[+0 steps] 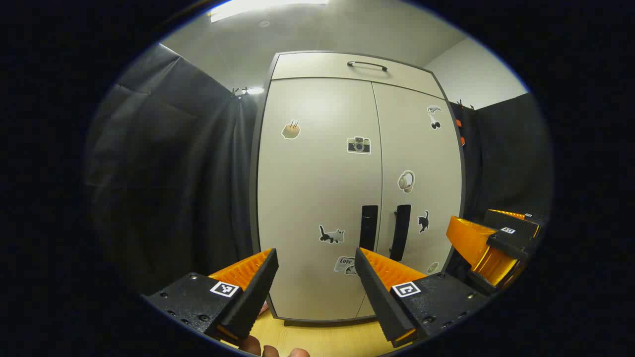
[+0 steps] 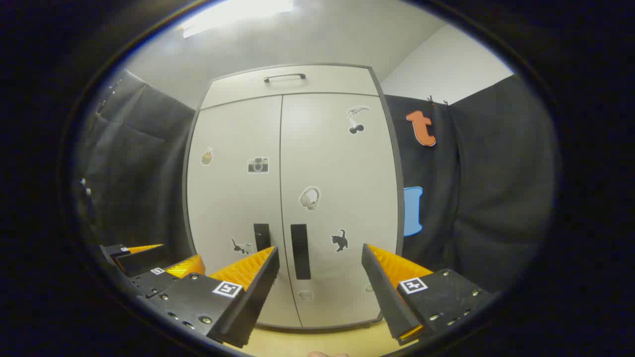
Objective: Open the right door of the double-door shoe cabinet with the right hand, and open the left door with the left hand.
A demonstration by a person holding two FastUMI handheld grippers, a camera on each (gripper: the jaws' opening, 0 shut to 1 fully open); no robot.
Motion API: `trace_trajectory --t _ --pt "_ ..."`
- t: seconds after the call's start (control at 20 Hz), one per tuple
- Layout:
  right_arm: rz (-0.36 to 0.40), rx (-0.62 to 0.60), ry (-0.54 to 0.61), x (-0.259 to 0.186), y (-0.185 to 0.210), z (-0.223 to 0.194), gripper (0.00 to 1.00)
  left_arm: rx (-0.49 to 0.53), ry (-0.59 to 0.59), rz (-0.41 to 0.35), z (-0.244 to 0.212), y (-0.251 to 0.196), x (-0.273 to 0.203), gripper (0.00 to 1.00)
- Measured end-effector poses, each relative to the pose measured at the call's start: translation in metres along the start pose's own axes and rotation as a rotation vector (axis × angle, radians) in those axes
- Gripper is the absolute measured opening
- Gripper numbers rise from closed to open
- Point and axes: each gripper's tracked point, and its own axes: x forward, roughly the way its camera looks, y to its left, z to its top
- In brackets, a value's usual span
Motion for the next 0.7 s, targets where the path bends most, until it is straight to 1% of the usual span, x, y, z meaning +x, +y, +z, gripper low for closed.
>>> trace_trajectory --t 0.05,0.1,0.15,0.2,0.25,0.3,0.35,0.4,0.7 --pt "-0.003 0.004 -0.003 0.002 -0.001 0.001 0.95 -0.005 -0.005 -0.002 0.002 -0.002 0.0 0.96" --pt "-0.009 0.007 -0.007 0.003 -0.002 0.002 0.99 -0.009 -0.009 -0.004 0.003 -0.003 0.0 0.96" --pt "-0.011 0.008 -0.006 0.004 -0.003 0.001 0.99 -0.008 -0.011 -0.005 0.003 -0.003 -0.001 0.96" --pt "-0.01 0.008 -0.004 0.004 -0.003 0.001 0.95 -0.004 -0.01 -0.004 0.003 -0.003 0.0 0.96" --pt "-0.008 0.01 -0.004 0.004 -0.002 0.001 0.95 0.0 -0.01 0.0 0.004 -0.003 -0.001 0.96" --pt "-0.005 0.014 -0.006 0.004 -0.001 0.002 0.99 -0.001 -0.013 0.0 0.005 -0.002 -0.001 0.99" --pt "-0.003 0.018 -0.007 0.004 0.001 0.003 0.99 -0.004 -0.015 0.001 0.006 -0.002 -0.001 0.96" --pt "0.001 0.021 -0.008 0.005 0.002 0.003 0.95 -0.009 -0.017 0.004 0.007 -0.001 -0.001 0.96" --pt "0.019 0.021 0.003 0.008 0.01 -0.003 0.95 -0.016 -0.012 0.038 0.005 0.014 -0.003 0.96"
